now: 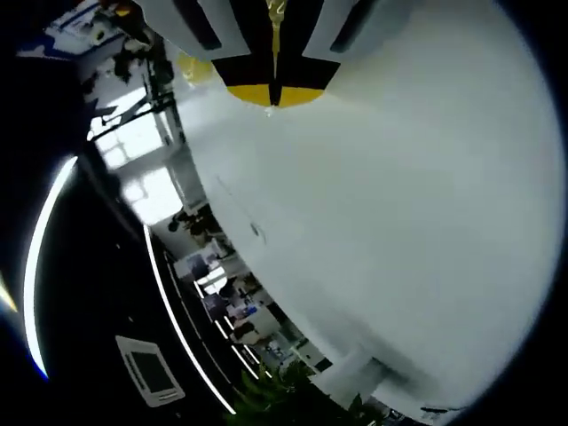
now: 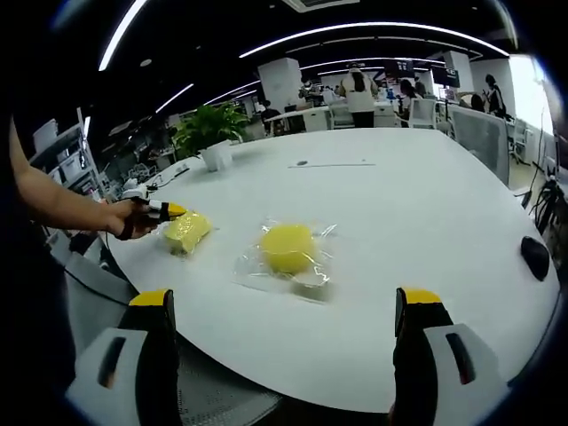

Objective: Compare the silicone blocks by pressing each to a similar depth, holding the contact briefly, and releasing to observe deformation and rebound differences across the visible hardness samples.

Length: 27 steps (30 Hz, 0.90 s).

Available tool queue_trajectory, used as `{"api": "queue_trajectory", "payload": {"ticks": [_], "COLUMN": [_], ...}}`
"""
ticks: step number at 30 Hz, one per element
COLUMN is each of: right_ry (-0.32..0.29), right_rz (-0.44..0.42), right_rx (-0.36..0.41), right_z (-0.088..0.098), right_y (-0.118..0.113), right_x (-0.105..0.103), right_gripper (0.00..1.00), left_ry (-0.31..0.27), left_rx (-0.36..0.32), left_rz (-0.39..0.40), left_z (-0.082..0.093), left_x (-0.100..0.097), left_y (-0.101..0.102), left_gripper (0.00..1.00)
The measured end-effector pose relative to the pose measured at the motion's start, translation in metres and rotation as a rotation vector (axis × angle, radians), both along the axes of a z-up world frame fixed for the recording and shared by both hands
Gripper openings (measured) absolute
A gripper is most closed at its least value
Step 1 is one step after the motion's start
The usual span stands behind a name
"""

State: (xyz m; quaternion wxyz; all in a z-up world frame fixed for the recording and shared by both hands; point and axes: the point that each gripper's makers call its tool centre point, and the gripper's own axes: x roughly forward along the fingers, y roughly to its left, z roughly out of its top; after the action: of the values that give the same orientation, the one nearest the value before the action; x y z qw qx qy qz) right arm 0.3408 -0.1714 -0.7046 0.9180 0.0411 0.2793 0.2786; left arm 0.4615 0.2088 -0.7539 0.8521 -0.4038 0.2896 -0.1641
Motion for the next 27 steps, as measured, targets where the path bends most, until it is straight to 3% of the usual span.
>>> {"api": "queue_trajectory", "payload": {"ticks": [1,4,12,22,27], "right_ry": [-0.002,-0.009,-0.03,-0.074,-0.085], "right_rz": [0.0,0.001,0.023,0.038,0.058], "right_rx": [0.001,0.008,0.023,0.057,0.06], "right_z": [0.001,0.004,0.014,0.038,0.045], "right_y": [0.0,0.002,0.011,0.019,0.024], "right_x": [0.0,0.002,0.007,0.014,0.015], "right_gripper": [0.96,0.96,0.96,0.96,0.96], "left_ry": [-0.072,-0.062,-0.159,-0.267,-0.337], "left_rx": [0.012,0.005,0.024,0.082,0.113], "left_rz": [-0.007,-0.015,-0.076,-0.224,-0.292], "left_z": [0.016,0.027,0.061,0.097,0.126], "left_x": [0.002,0.002,0.005,-0.001,-0.002], "left_y": [-0.004,-0.011,-0.028,-0.051,-0.061], "left_gripper": [0.0,0.0,0.0,0.0,0.0]}}
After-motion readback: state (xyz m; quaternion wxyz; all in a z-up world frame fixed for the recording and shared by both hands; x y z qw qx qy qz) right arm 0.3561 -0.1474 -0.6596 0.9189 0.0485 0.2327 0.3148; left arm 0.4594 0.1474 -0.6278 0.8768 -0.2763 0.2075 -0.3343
